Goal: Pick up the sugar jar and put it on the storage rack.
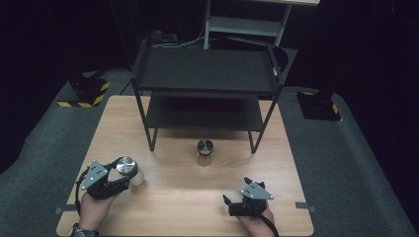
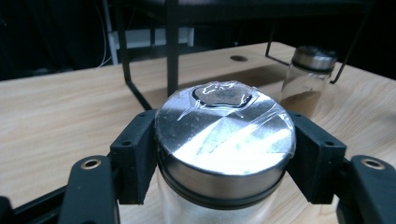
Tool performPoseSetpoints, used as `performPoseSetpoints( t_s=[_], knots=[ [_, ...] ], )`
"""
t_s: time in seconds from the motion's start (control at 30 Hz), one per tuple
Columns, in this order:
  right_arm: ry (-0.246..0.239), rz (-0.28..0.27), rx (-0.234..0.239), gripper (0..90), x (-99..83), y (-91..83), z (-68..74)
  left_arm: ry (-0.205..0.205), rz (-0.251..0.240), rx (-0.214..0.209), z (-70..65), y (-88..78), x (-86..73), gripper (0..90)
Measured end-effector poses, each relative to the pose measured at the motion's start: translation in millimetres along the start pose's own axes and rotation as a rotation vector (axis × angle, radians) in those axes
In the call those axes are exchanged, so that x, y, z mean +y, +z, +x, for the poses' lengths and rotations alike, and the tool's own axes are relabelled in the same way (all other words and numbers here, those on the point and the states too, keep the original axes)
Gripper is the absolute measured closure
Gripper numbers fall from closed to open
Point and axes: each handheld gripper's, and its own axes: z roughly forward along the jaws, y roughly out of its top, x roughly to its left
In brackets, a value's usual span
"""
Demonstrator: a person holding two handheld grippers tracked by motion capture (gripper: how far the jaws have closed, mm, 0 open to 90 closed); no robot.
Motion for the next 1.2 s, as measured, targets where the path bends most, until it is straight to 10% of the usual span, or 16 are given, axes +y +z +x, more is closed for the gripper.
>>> performPoseSetpoints(
  t_s=[1.2],
  knots=[
    [0.015,-0.009,0.016,0.1,-1.7,-0.8,-4.2,0.118,-0.107,-0.035,-24.8,-7.4,83.3,34.8]
  ],
)
